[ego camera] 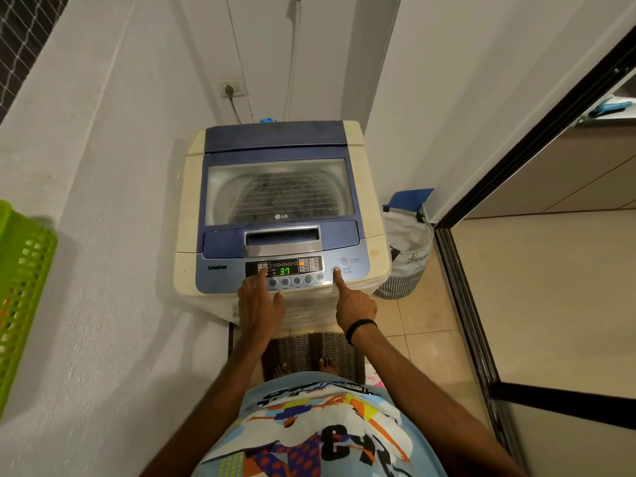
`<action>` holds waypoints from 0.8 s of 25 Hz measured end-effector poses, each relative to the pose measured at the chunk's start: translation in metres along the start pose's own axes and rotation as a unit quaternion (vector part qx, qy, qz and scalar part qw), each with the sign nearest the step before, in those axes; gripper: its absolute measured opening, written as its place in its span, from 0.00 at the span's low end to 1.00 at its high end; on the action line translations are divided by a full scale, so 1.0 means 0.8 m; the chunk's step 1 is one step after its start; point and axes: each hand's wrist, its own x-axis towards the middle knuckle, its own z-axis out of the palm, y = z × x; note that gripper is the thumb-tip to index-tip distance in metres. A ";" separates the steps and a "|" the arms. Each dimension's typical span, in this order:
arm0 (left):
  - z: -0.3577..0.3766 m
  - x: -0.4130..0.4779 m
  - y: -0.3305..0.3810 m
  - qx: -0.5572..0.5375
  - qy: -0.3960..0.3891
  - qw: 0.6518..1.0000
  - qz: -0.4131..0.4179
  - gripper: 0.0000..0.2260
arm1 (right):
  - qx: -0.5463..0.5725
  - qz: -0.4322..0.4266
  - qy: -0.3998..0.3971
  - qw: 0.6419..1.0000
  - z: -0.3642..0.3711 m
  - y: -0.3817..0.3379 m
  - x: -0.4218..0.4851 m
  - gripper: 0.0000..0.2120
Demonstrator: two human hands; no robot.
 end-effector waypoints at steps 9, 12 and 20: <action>0.000 0.011 -0.007 0.016 0.017 1.000 -0.006 0.29 | -0.009 0.003 -0.012 1.000 -0.005 -0.005 0.006 0.42; 0.001 0.012 -0.010 0.012 0.021 1.000 -0.001 0.29 | -0.018 -0.001 -0.008 1.000 -0.009 -0.008 0.009 0.39; -0.005 0.001 0.001 -0.004 0.025 1.000 0.013 0.28 | 0.011 -0.003 -0.034 0.999 -0.014 -0.007 0.001 0.41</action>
